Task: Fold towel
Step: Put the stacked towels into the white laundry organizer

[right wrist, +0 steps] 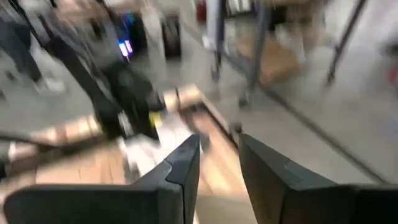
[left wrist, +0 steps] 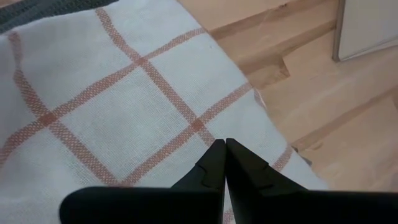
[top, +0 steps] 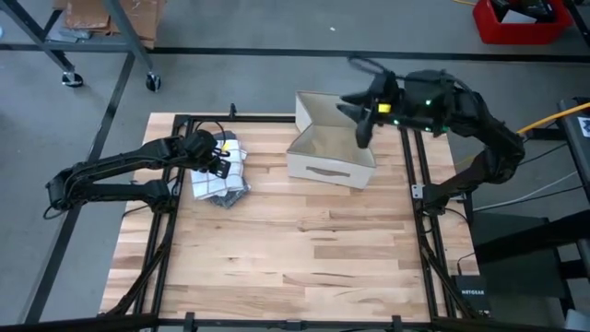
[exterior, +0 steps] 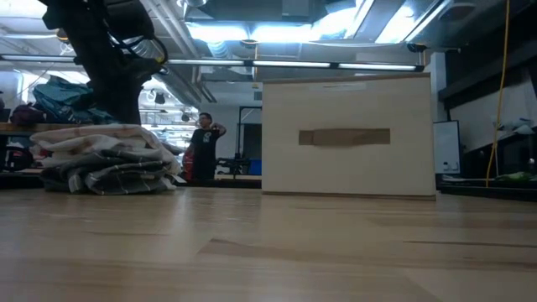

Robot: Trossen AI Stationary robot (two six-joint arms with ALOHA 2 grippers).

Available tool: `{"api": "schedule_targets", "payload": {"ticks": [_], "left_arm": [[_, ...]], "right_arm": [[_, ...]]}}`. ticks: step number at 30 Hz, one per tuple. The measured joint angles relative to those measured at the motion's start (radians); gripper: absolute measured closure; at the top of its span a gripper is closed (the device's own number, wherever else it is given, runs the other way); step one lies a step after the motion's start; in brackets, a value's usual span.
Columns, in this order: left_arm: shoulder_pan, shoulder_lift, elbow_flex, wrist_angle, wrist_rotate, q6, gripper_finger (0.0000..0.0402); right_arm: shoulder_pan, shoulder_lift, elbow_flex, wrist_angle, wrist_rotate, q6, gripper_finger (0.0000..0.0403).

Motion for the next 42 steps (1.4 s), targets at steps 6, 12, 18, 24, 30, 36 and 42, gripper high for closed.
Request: {"api": "schedule_targets", "payload": {"ticks": [6,12,18,24,30,36,42], "left_arm": [[0.000,0.000,0.000,-0.033,-0.002,0.000,0.0399],[0.000,0.045,0.000,-0.131,-0.048,0.000,0.0399],[-0.032,0.200,0.000,-0.111,-0.025,-0.023,0.0399],[-0.152,0.373,0.000,0.003,0.105,-0.039,0.0399],[-0.337,0.464,0.002,0.153,0.259,-0.069,0.0399],[-0.508,0.475,-0.002,0.368,0.286,-0.113,0.0399],[-0.558,0.473,-0.002,0.567,0.223,-0.197,0.0399]], "right_arm": [[0.001,0.012,-0.043,-0.249,0.000,0.134,0.0288],[0.000,0.017,-0.086,-0.238,0.000,0.158,0.0288],[0.000,0.030,-0.088,-0.233,-0.018,0.158,0.0288],[0.001,0.029,-0.087,-0.233,-0.057,0.158,0.0288],[0.001,0.029,-0.087,-0.245,-0.084,0.158,0.0288],[0.001,0.033,-0.087,-0.242,-0.197,0.183,0.0288],[0.001,0.060,-0.086,-0.246,-0.298,0.344,0.0288]]}}
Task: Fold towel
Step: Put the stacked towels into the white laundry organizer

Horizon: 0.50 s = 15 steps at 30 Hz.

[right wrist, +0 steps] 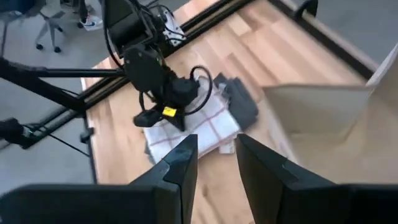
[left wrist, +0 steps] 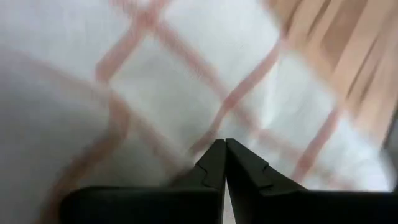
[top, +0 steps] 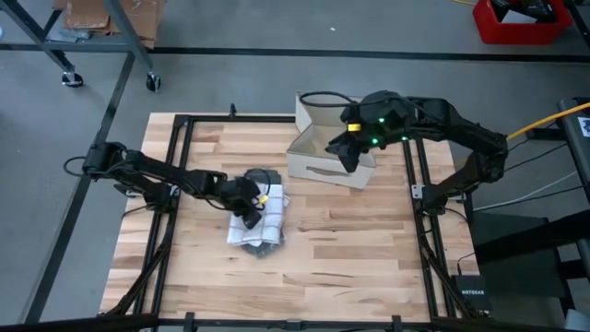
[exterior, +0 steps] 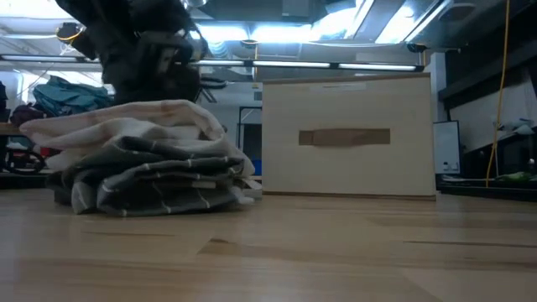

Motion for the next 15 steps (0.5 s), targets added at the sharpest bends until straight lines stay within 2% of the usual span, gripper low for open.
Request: {"api": "schedule_targets", "payload": {"ticks": [7,15], "left_arm": [[0.005,-0.041,0.009,0.129,-0.030,0.006,0.0399],[0.022,-0.152,0.046,0.144,-0.041,0.013,0.0399]], "right_arm": [[0.040,0.061,0.000,-0.052,-0.005,0.136,0.0288],[0.159,0.146,0.000,-0.050,0.000,0.142,0.0288]]}}
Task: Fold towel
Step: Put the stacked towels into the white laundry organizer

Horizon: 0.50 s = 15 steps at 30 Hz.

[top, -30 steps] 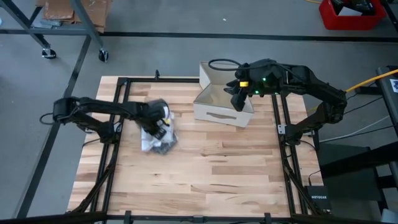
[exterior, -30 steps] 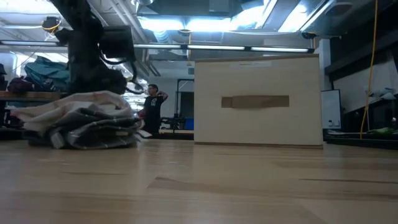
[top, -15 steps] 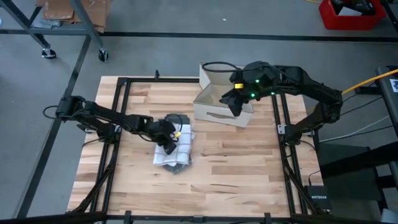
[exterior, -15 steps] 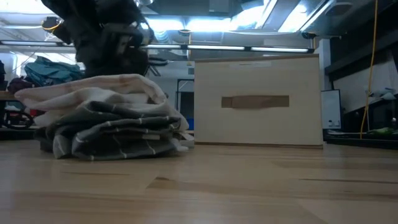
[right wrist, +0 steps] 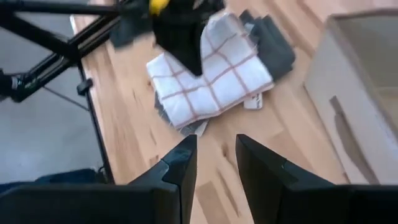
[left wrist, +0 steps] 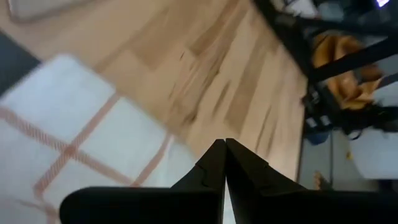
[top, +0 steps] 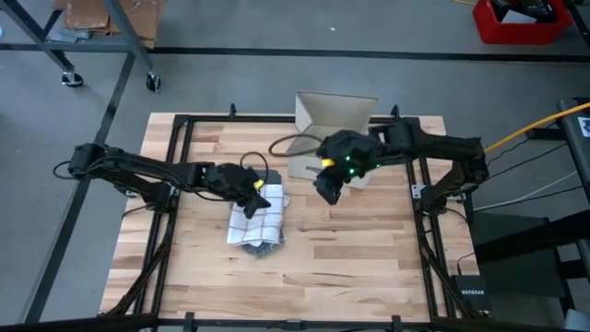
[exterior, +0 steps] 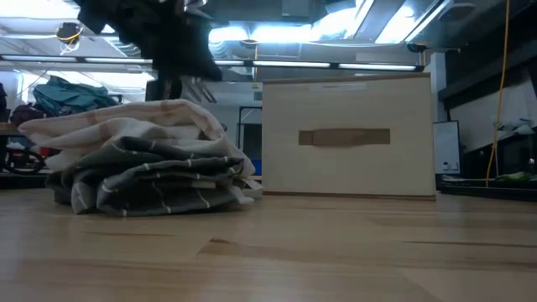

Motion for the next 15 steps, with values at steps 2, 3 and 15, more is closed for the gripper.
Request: {"api": "schedule_targets", "payload": {"ticks": [2,3,15], "left_arm": [[0.013,-0.040,0.004,-0.008,-0.001,0.005,0.0399],[0.019,-0.063,0.004,-0.018,-0.004,0.008,0.0399],[0.026,-0.163,0.004,-0.509,-0.224,-0.076,0.0399]], "right_arm": [[0.017,0.003,0.000,-0.003,-0.002,0.001,0.0288],[0.024,0.003,0.000,-0.006,-0.002,0.002,0.0288],[0.073,0.034,0.000,0.012,0.047,-0.008,0.0288]]}}
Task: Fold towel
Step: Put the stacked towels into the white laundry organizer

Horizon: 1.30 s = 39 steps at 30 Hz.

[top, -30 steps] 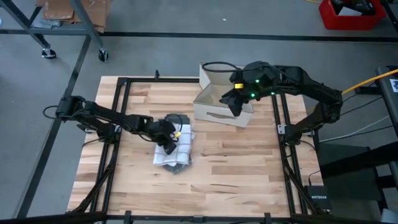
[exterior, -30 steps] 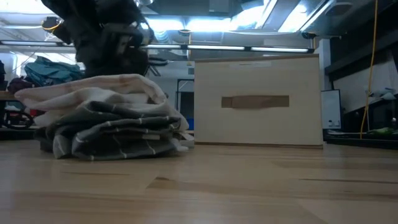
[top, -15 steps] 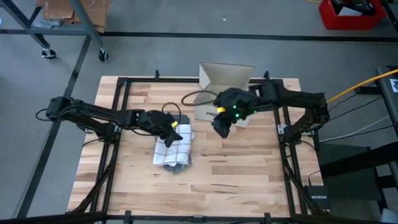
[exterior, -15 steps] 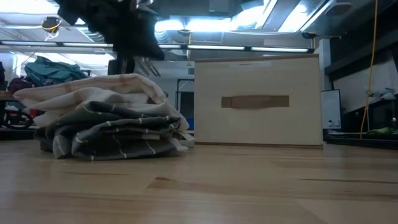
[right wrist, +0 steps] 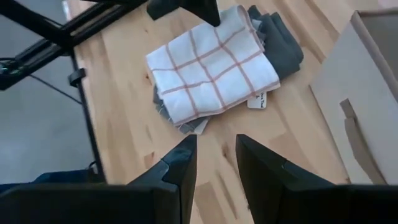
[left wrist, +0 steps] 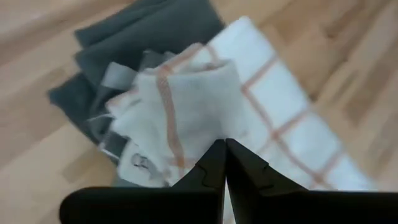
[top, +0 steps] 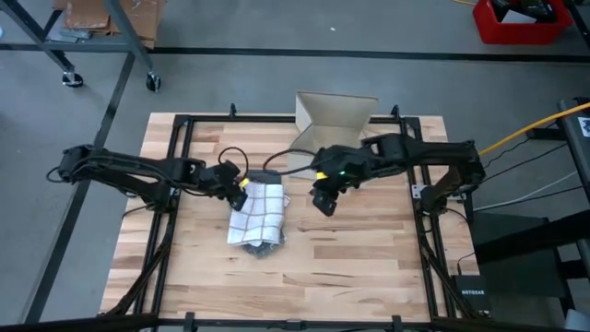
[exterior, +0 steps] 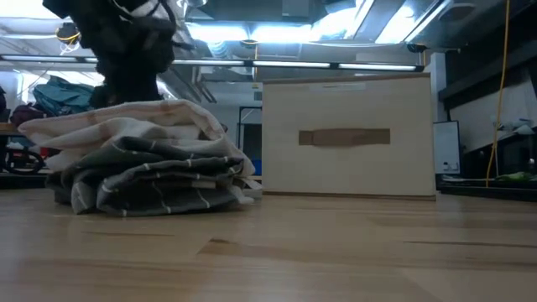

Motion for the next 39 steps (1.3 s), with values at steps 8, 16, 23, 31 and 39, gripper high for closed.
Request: {"api": "schedule_targets", "payload": {"ticks": [8,16,23,31,39], "left_arm": [[0.019,0.124,0.000,0.001,-0.162,0.025,0.0399],[0.029,0.236,0.000,-0.011,-0.151,0.044,0.0399],[0.018,0.249,0.000,-0.147,-0.141,0.050,0.0399],[0.016,0.225,0.004,-0.175,-0.141,-0.019,0.0399],[0.017,-0.059,0.012,-0.220,-0.140,-0.067,0.0399]], "right_arm": [[-0.003,0.147,0.000,0.139,0.014,-0.002,0.0288],[-0.003,0.316,0.000,0.252,-0.051,0.007,0.0288],[-0.002,0.451,0.000,0.339,-0.160,0.054,0.0288],[-0.002,0.541,-0.001,0.454,-0.213,0.160,0.0288],[-0.002,0.447,0.000,0.406,-0.127,0.189,0.0288]]}}
